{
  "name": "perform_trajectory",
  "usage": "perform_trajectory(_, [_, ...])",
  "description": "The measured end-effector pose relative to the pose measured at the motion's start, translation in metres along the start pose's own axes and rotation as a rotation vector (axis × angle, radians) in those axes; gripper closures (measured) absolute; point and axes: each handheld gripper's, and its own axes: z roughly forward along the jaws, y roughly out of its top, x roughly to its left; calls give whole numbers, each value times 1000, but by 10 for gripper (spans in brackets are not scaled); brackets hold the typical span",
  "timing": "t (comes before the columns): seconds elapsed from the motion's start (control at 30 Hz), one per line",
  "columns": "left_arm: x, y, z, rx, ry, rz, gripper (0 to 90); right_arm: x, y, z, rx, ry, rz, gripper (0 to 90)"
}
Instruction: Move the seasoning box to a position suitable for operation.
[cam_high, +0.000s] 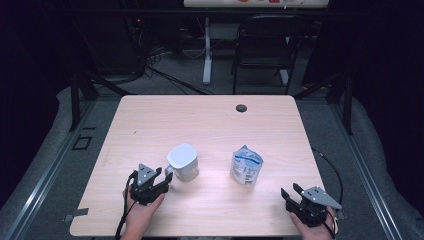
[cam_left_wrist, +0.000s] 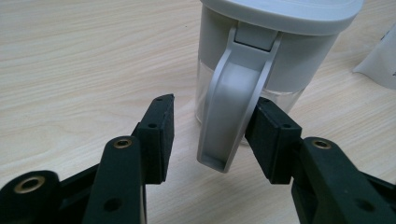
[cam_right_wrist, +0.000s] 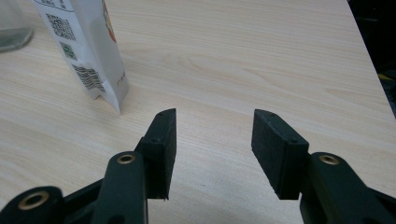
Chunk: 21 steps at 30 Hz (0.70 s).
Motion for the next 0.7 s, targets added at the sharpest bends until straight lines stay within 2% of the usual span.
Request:
perform_trajectory(0.3, [6, 0, -2, -3, 38, -12, 584, 0, 0, 0, 0, -1, 0, 507])
perform_trajectory(0.33, [7, 0, -1, 0, 49, -28, 589, 0, 0, 0, -1, 0, 0, 506])
perform_trajectory(0.4, [7, 1, 1, -3, 50, -40, 594, 0, 0, 0, 2, -3, -2, 506])
perform_trajectory(0.5, [7, 1, 3, 7, 49, -36, 613, 0, 0, 0, -5, -3, 2, 505])
perform_trajectory(0.7, [6, 2, 6, 4, 55, -41, 692, 0, 0, 0, 1, -3, -1, 504])
